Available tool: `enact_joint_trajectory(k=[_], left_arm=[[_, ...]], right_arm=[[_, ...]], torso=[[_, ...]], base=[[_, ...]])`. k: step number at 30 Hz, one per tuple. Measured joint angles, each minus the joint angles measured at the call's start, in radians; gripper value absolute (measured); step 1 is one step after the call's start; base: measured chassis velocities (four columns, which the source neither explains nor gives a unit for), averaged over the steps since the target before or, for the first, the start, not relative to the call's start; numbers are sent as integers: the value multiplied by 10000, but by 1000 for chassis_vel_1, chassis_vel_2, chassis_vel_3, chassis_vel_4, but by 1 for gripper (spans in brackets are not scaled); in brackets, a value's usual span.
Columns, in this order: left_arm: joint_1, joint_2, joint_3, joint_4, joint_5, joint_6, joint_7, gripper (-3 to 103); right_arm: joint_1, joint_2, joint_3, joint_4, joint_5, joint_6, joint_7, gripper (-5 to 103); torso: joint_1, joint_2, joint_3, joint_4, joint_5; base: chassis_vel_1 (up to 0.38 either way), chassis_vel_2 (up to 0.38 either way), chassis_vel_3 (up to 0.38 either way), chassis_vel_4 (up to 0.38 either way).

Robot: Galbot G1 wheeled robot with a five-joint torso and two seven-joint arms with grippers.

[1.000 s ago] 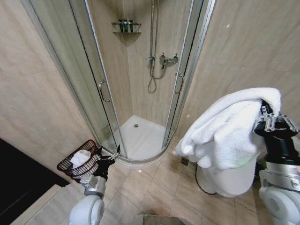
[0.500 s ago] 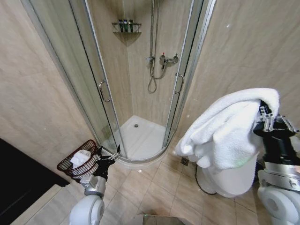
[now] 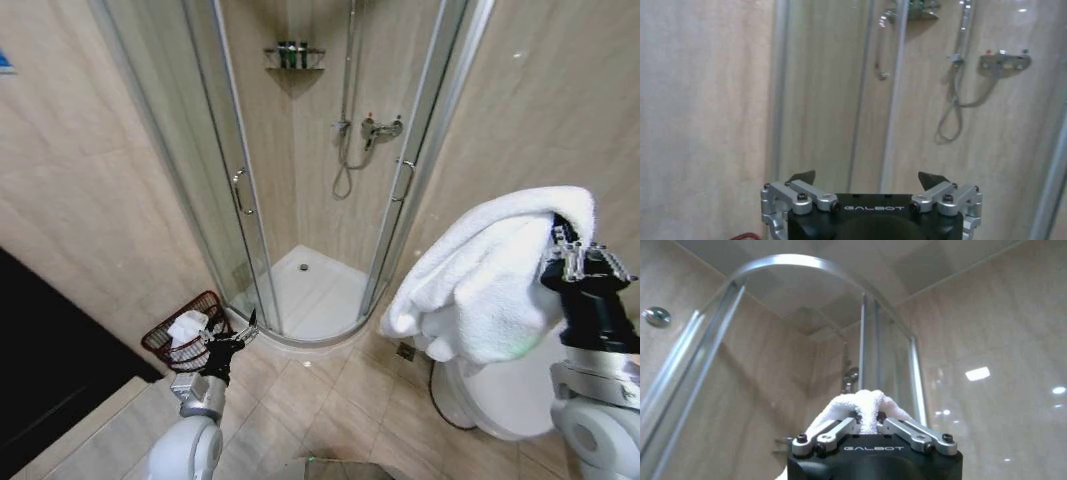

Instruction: Discard the used towel into the hamper.

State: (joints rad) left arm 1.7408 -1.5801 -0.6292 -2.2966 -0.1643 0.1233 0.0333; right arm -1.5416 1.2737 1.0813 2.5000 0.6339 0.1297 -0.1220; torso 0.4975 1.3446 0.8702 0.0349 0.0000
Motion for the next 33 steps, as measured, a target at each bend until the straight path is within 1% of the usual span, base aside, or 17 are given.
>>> enact_joint_trajectory(k=[3,5,10,13,19,24,30,33], left_arm=[[0,0,0,0,0,0,0,100],[0,0,0,0,-1,0,0,100],[0,0,0,0,-1,0,0,100],[0,0,0,0,0,0,0,100],[0,0,0,0,0,0,0,100],[0,0,-1,0,0,0,0,100],[0,0,0,0,0,0,0,100],[0,0,-1,0,0,0,0,100]], right_arm=[[24,5,2,0,104,126,-283,4],[31,22,-13,0,126,138,-307,4],[34,27,-13,0,301,157,-358,4],[30,35,-9,1,479,199,-418,4],[44,29,-6,0,493,280,-485,4],[50,72,-24,0,311,294,-553,4],[47,78,-34,0,236,312,-612,4],[50,77,-33,0,236,313,-613,4]], torso=[[-4,-8,-5,-2,-3],[-8,-10,-7,-3,3],[-10,-17,-11,2,-2],[-12,-21,-12,-3,-2],[-12,-29,-14,-1,-2],[-16,-30,-17,1,0],[-20,-32,-20,-4,0],[-19,-34,-20,0,2]], base=[[88,90,90,96],[111,125,102,112],[128,124,118,134],[140,139,122,110],[115,145,122,100],[124,126,124,145],[130,111,105,130],[132,108,136,131]])
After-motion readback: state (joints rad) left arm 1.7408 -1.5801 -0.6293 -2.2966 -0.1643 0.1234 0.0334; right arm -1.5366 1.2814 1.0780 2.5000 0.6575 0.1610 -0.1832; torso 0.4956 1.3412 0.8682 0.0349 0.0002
